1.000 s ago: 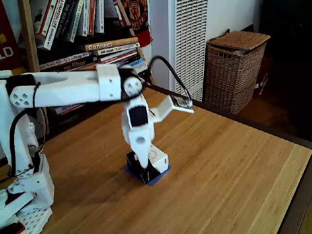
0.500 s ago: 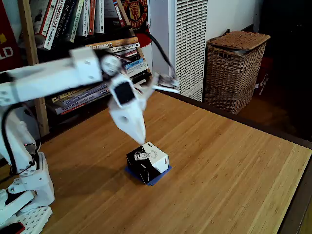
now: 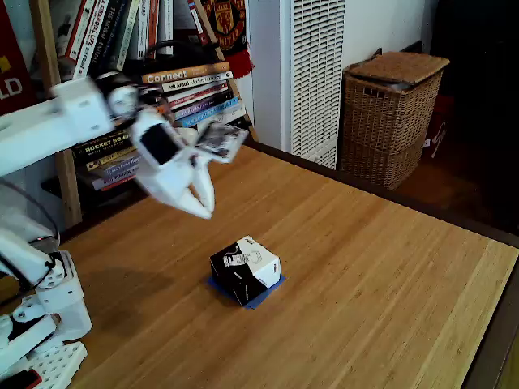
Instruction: Push the box on top of the target
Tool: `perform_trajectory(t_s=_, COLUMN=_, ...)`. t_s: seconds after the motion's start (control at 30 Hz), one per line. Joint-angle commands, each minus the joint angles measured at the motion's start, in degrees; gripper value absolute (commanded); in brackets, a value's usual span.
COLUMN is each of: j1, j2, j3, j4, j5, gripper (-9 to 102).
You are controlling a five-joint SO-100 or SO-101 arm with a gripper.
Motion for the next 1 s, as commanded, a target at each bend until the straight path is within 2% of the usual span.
perform_trajectory(t_s=0.0, j1=0.35, j2=8.7, j3=2.9, j4=-1.58, j5=0.35, gripper=0)
perform_trajectory(t_s=0.37, j1=2.29, j2=33.31, j3=16.26, j4=-2.02, j5=-11.43, gripper=0)
perform_trajectory(t_s=0.97, j1=2.37, j2=49.83, j3=29.79, j4=-2.37, j5=-18.19, gripper=0)
